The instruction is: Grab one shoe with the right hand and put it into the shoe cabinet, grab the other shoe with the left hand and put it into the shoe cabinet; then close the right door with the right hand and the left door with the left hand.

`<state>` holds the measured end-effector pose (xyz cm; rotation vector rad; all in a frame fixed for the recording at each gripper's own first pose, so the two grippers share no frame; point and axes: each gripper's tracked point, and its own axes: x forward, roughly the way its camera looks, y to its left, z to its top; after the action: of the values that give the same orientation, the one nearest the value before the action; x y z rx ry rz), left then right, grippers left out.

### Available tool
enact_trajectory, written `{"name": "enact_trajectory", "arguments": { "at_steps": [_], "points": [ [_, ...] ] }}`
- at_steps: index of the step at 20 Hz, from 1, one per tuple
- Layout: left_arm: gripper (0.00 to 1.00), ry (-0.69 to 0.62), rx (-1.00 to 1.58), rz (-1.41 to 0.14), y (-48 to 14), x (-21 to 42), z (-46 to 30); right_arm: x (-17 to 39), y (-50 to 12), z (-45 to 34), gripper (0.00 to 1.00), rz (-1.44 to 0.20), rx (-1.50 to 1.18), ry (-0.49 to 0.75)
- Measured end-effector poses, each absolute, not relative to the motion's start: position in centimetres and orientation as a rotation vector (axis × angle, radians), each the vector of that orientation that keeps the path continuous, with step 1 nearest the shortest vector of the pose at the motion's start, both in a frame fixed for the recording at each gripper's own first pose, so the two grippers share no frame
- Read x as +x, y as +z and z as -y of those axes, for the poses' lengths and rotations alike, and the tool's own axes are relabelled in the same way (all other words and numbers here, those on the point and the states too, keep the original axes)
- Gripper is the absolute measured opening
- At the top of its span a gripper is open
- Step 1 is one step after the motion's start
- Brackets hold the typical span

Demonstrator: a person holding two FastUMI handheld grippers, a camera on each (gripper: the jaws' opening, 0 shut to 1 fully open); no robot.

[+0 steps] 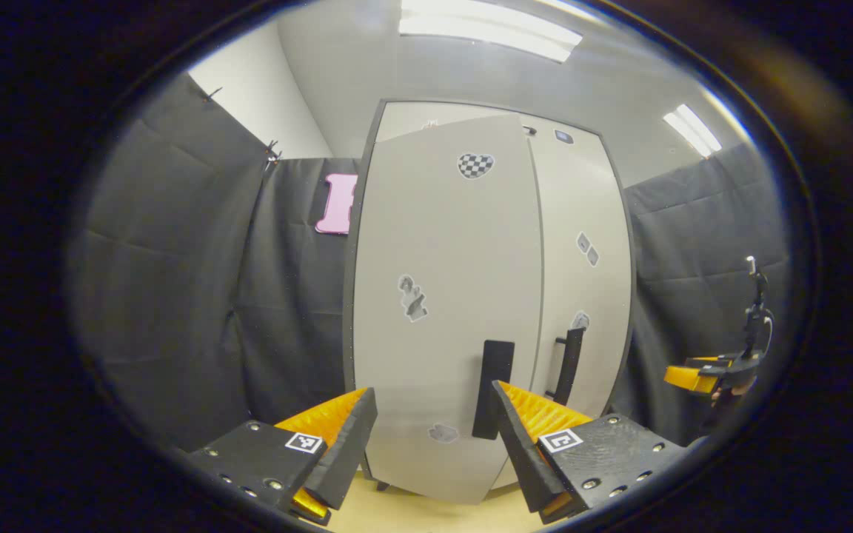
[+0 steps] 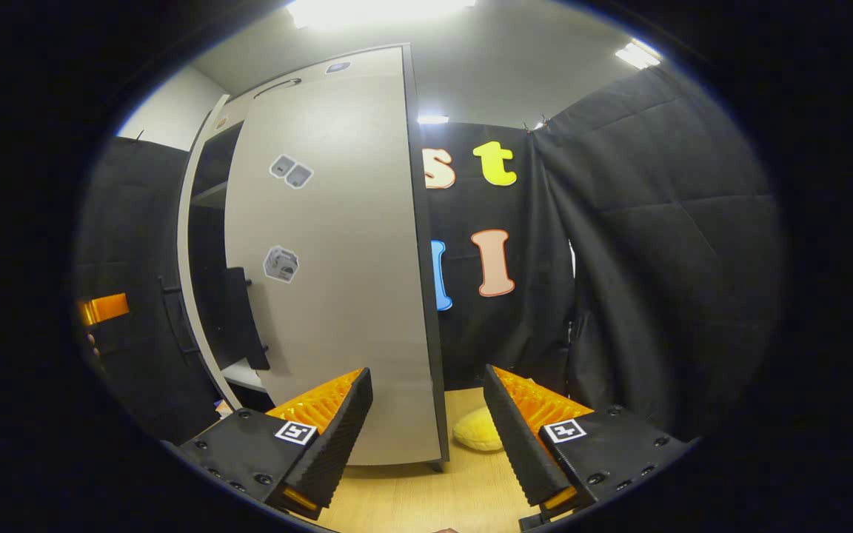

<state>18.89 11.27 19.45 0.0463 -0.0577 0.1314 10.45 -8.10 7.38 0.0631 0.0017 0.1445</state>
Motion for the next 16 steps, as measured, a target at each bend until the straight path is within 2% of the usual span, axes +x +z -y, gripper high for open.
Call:
{"name": "enact_trajectory", "arguments": {
  "at_steps": [1, 4, 5, 7, 9, 12, 13, 14, 15, 16],
  "points": [
    [0.94, 0.140, 0.059, 0.054, 19.5, 18.7, -11.4, 10.4, 8.1, 7.8, 0.92, 0.006, 0.066, 0.145],
    [0.94, 0.167, 0.072, 0.041, 19.2, 17.8, -12.2, 9.7, 9.7, 6.9, 0.92, 0.023, 0.072, 0.136],
    [0.95, 0.174, 0.066, 0.038, 19.1, 17.5, -12.2, 9.4, 10.2, 6.6, 0.95, 0.031, 0.070, 0.131],
    [0.95, 0.179, 0.034, 0.041, 18.9, 17.5, -12.2, 8.8, 10.7, 6.2, 0.92, 0.049, 0.054, 0.111],
    [0.95, 0.180, -0.016, 0.052, 18.7, 17.3, -11.8, 8.0, 10.6, 5.7, 0.95, 0.051, 0.036, 0.099],
    [0.95, 0.174, -0.076, 0.075, 18.7, 17.2, -11.5, 7.2, 9.3, 4.4, 0.95, 0.027, 0.031, 0.111],
    [0.89, 0.177, -0.083, 0.082, 18.6, 17.4, -11.7, 7.1, 8.7, 4.0, 0.95, 0.009, 0.028, 0.118],
    [0.89, 0.179, -0.089, 0.087, 18.6, 17.5, -11.8, 7.1, 8.2, 3.6, 0.95, -0.008, 0.024, 0.126],
    [0.94, 0.181, -0.098, 0.092, 18.7, 17.5, -11.9, 7.1, 7.8, 3.3, 0.95, -0.020, 0.015, 0.133],
    [0.89, 0.184, -0.107, 0.094, 18.7, 17.5, -12.0, 7.1, 7.5, 3.1, 0.95, -0.028, 0.006, 0.138]
  ]
}}
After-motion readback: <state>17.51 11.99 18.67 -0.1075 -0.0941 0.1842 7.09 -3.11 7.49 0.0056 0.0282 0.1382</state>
